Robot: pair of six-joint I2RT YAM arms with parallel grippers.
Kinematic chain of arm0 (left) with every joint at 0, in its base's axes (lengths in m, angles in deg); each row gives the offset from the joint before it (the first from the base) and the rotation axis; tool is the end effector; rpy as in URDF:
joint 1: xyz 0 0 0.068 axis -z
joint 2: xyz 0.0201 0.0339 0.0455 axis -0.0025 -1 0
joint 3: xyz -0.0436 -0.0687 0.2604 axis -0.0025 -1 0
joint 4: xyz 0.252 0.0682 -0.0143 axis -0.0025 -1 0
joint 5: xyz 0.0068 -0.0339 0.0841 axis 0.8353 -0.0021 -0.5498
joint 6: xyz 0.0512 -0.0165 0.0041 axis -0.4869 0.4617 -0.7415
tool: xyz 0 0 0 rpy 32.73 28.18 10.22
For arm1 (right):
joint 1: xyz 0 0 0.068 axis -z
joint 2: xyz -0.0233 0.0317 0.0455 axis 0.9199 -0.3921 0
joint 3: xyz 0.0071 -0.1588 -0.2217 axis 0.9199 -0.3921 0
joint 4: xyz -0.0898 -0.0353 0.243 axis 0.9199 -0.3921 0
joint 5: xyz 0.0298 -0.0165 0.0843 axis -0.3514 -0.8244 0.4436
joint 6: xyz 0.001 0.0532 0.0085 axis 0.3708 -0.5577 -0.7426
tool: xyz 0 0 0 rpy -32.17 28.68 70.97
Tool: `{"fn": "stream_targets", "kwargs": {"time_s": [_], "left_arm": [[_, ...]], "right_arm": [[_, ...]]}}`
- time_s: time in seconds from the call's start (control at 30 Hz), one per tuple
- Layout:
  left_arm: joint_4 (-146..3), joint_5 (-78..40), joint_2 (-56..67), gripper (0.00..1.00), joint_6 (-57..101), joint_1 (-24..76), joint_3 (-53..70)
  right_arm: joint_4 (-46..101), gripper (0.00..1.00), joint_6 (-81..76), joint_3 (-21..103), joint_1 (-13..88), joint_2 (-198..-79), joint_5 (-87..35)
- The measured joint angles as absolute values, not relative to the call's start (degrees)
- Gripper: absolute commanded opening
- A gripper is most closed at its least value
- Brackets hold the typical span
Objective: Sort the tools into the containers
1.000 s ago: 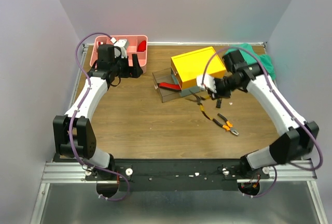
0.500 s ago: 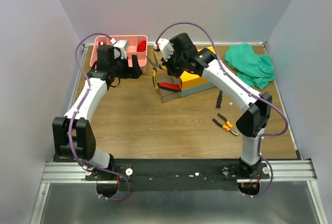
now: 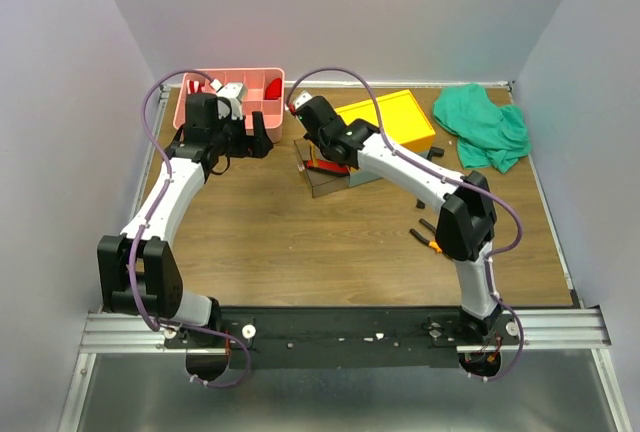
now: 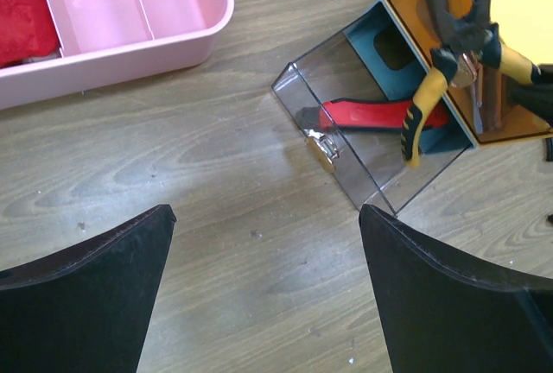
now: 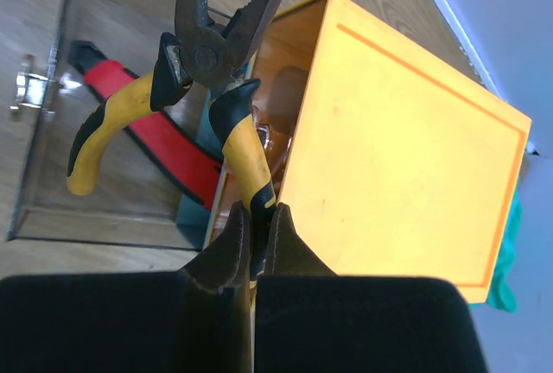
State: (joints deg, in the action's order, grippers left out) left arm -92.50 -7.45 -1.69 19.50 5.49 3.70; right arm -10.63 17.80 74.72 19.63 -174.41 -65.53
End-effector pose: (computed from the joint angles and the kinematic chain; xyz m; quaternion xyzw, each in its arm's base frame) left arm 0.3229 -0.0440 0.3097 0.0544 0.8711 -0.2115 0.4399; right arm 0.3282 0.3280 0.2981 -0.3661 0.8222 -0.1380 0.4134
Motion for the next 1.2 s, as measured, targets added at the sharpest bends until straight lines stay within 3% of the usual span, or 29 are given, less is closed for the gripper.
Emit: {"fn": "stream_targets", "kwargs": {"time_s": [0.37,0.63,0.67,0.73,0.77,0.8,0.87,1.2], "left_arm": [[-91.7,-7.4,0.1,0.99,19.6,5.5,1.0],[-91.3,-7.4,1.9,0.99,19.7,5.5,-0.7],[-91.3,-7.4,1.9,0.99,19.7,5.5,-0.7],[-91.2,-7.4,1.9,0.99,19.7,5.5,-0.7],[-91.2,-7.4,1.9,0.99,19.8,5.5,-0.7],[-91.2,-7.4,1.9,0.99,19.8,5.5,-0.7],[-91.1,-7.4,1.9,0.99,19.8,5.5,-0.7],[-90.7,-7.4,1.7,0.99,20.7,5.5,-0.5]], "right_arm": [[-5.7,0.01,23.4,73.6,18.7,-179.3,-70.1],[-11.5,0.01,20.7,73.6,17.6,-180.3,-62.0],[-12.0,0.25,20.5,73.5,17.6,-180.3,-61.3],[-12.6,0.45,19.5,73.5,17.7,-180.4,-59.5],[-12.6,0.63,19.8,73.5,17.8,-180.4,-59.1],[-12.8,0.69,19.4,73.5,17.9,-180.4,-58.2],[-13.4,0.76,19.0,73.5,17.8,-180.5,-57.0],[-18.5,0.84,19.8,72.9,17.6,-177.6,-50.2]]}}
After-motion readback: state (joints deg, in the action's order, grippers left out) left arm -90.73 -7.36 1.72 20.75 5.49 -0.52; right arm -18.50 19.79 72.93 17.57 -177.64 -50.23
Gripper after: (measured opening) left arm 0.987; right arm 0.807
